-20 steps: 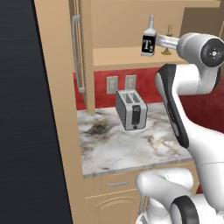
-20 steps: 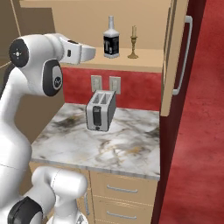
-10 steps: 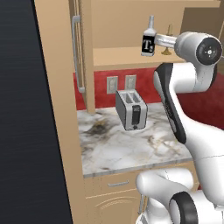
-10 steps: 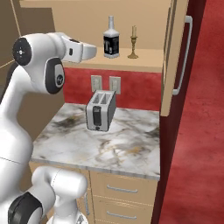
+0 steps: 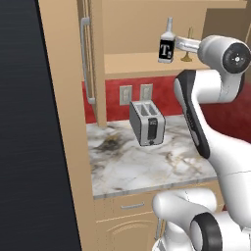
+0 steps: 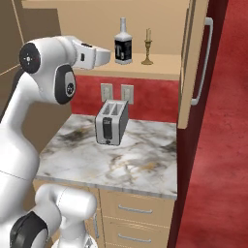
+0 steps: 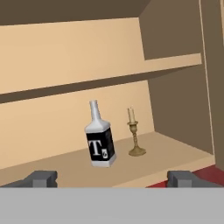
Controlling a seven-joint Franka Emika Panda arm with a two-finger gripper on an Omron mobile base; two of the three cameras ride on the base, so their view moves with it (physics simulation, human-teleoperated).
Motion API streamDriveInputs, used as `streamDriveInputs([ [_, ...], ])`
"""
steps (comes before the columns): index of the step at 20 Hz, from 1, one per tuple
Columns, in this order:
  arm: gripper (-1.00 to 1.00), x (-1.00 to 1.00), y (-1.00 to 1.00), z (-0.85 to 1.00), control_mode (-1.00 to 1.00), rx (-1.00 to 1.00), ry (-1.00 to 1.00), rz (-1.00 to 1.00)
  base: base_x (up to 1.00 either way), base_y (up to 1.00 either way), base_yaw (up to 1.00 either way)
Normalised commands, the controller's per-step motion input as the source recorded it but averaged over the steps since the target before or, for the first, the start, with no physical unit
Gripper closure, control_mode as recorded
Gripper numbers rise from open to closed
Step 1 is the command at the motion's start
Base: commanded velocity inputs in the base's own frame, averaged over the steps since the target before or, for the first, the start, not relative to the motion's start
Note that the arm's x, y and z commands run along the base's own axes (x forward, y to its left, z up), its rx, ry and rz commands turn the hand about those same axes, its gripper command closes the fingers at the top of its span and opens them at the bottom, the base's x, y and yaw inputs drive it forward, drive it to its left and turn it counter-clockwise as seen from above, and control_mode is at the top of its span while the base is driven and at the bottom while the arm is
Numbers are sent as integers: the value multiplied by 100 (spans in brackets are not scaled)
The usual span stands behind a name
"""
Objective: Get the candle and the liquor from the cabinet and move them to the dining counter.
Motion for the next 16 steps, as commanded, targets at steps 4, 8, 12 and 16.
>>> streamDriveInputs([
  [4,-100,16,-1,0,-100,0,-2,0,0,0,0],
  [8,-100,32,0,0,-100,0,0,0,0,0,0],
  [12,-100,48,4,4,-100,-1,0,0,0,0,0],
  [16,-100,45,0,13,-100,0,0,0,0,0,0],
])
